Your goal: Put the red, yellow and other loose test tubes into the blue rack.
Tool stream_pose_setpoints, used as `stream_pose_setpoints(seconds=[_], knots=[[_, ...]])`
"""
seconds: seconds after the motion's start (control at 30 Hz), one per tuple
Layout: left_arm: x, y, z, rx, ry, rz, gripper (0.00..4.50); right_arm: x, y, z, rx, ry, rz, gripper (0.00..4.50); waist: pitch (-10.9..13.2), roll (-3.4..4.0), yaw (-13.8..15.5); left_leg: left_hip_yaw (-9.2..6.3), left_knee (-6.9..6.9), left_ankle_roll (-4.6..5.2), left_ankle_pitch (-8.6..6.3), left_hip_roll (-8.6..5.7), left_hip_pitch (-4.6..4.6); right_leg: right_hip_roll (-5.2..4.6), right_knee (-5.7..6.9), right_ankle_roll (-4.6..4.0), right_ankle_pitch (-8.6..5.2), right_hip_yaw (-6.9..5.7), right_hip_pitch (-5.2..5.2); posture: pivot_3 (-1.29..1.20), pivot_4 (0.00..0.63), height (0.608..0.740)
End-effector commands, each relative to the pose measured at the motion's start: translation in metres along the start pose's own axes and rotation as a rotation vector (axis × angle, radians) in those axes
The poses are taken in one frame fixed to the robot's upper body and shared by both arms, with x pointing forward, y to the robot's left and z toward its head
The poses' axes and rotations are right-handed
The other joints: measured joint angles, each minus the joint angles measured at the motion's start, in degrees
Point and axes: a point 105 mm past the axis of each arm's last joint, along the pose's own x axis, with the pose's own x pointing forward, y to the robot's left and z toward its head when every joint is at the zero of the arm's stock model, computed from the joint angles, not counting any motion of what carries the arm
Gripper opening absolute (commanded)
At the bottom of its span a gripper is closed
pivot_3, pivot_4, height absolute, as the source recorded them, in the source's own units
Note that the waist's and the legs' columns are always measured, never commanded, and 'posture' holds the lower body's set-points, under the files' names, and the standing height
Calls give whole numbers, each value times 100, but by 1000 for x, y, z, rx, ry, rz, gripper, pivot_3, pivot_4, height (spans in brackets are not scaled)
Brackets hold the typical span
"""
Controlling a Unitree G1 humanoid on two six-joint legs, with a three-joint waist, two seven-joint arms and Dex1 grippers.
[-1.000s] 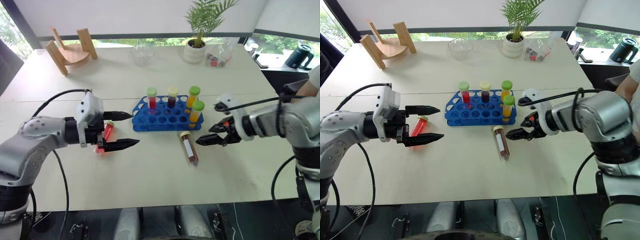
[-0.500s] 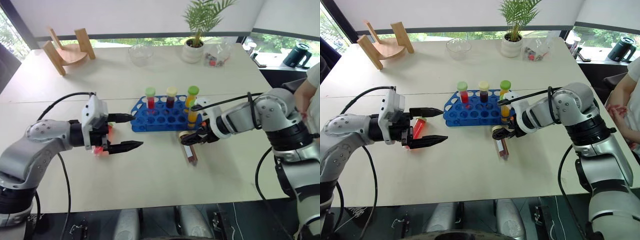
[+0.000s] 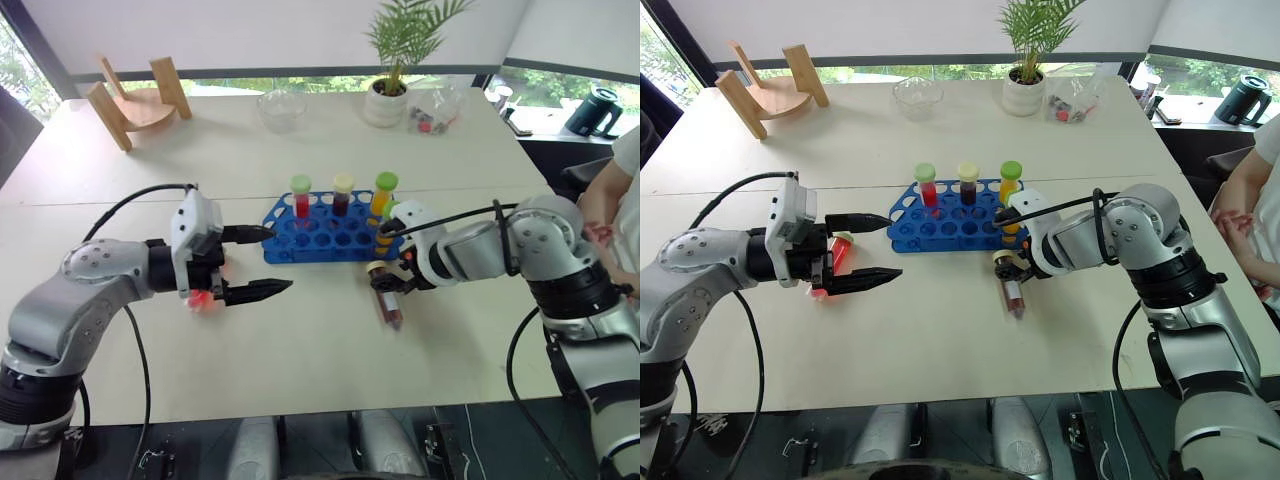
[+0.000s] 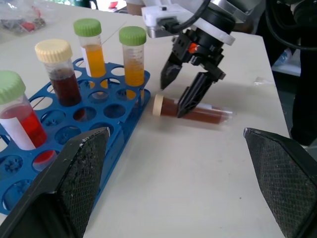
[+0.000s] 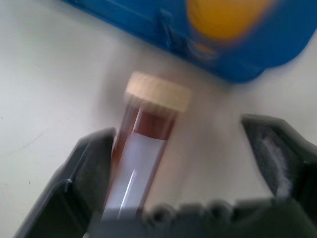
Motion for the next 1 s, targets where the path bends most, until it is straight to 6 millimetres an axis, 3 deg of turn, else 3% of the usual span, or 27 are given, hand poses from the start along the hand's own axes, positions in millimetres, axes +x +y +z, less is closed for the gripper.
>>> stream_pose_setpoints(seconds=[0.03,0.33,0.47,0.6,0.63,0.77,1.0], knots=[[2,2,8,42,-23,-5,4500,-19,8,6,-29,-54,53,4446,1,1,-1,0,-2,0,0,0,0,0,0,0,0,0,-1,0,150,740],[9,6,11,62,-43,-23,4500,-13,17,-9,-11,-4,81,4446,2,0,2,-1,-2,0,0,2,-2,3,-2,0,0,0,-2,0,150,740],[9,7,11,67,-40,-23,4500,-9,16,-16,2,17,72,3201,2,-1,2,-2,-2,1,0,1,-3,2,-2,0,0,0,-2,0,150,740],[9,8,11,71,-37,-22,4500,-6,16,-17,20,11,57,1131,2,-1,-4,0,-2,1,0,2,-2,2,-2,0,0,1,-2,0,150,740],[9,8,11,71,-37,-21,4500,-6,16,-16,21,6,55,833,1,-1,-1,-1,-2,1,0,2,-2,2,-2,0,0,1,-2,0,150,740],[8,8,10,69,-35,-20,4500,-20,20,-12,-20,-29,91,823,2,0,2,0,-1,1,0,1,-3,1,-3,0,0,1,-2,0,150,740],[4,10,7,64,-25,-5,4500,-70,46,10,-161,-283,247,823,5,-1,12,-4,-5,3,-2,3,-8,2,-6,0,-1,-1,-5,0,150,740]])
